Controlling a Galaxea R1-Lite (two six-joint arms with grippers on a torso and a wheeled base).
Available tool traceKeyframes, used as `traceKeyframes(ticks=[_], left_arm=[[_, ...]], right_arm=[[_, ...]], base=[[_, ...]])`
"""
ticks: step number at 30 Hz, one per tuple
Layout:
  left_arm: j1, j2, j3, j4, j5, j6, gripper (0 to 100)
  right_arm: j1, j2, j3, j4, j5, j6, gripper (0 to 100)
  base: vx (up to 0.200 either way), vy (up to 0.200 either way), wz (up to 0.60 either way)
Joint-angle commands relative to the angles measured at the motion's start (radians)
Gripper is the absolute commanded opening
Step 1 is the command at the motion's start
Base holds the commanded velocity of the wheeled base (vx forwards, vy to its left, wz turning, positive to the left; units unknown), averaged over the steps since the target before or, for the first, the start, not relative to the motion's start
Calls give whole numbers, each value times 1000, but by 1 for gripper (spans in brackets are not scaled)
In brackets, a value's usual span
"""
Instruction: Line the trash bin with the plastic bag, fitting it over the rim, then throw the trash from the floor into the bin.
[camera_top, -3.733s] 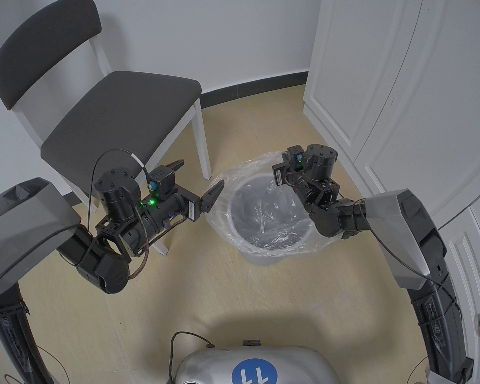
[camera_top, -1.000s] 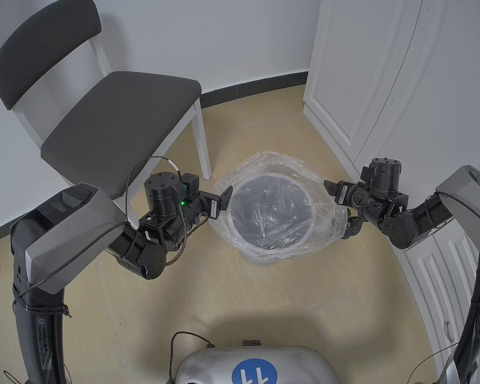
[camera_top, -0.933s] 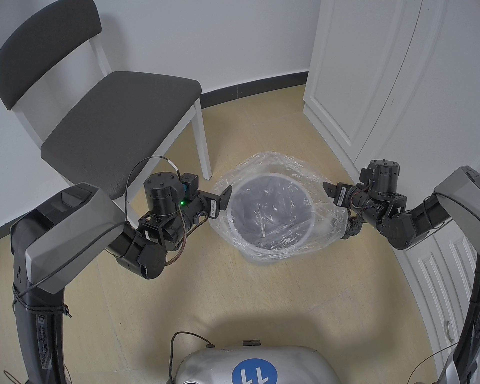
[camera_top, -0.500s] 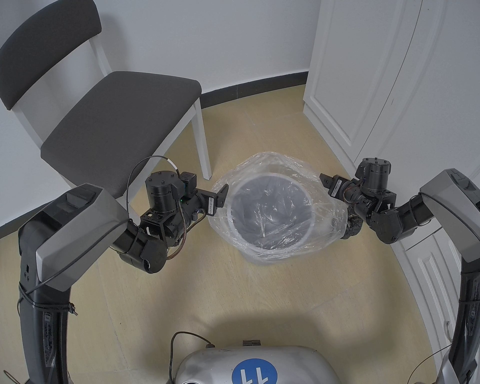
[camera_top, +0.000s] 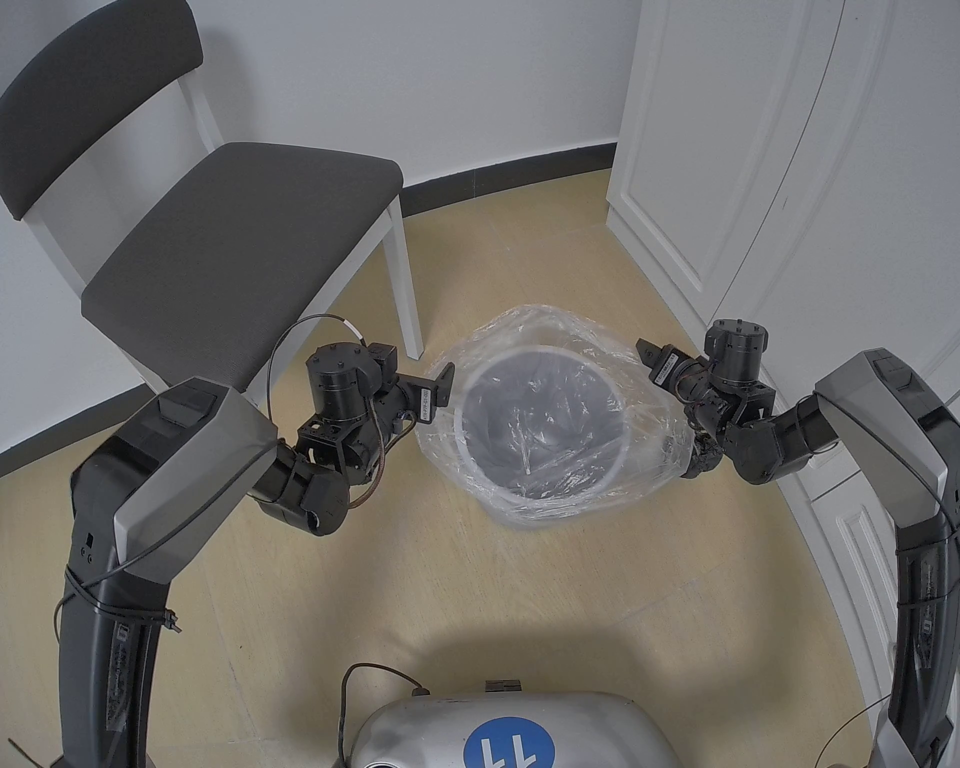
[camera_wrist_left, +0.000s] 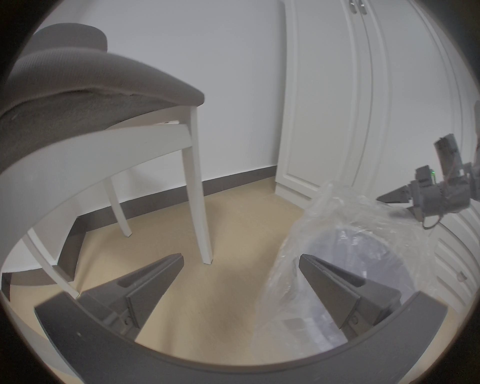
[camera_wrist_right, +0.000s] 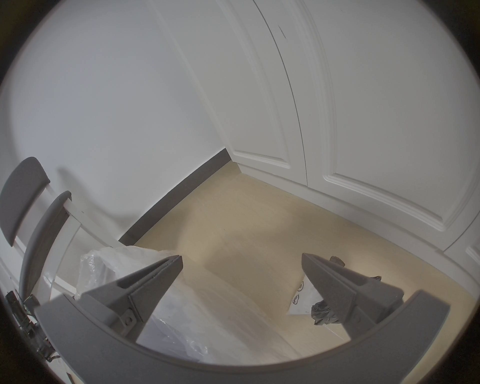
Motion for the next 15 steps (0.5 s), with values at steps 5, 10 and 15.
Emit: traceKeyframes(ticks=[5, 10, 15], left_arm=[[7, 49, -91, 96, 46, -55, 100], [4, 42, -94, 86, 57, -58, 100], [1, 34, -79, 77, 57, -58, 100]], right_arm=[[3, 51, -23, -49, -4, 10, 100], [13, -91, 77, -37, 2, -1, 100], [30, -249, 281, -12, 20, -142, 100]], base=[[0, 0, 0], [0, 0, 0], [0, 0, 0]])
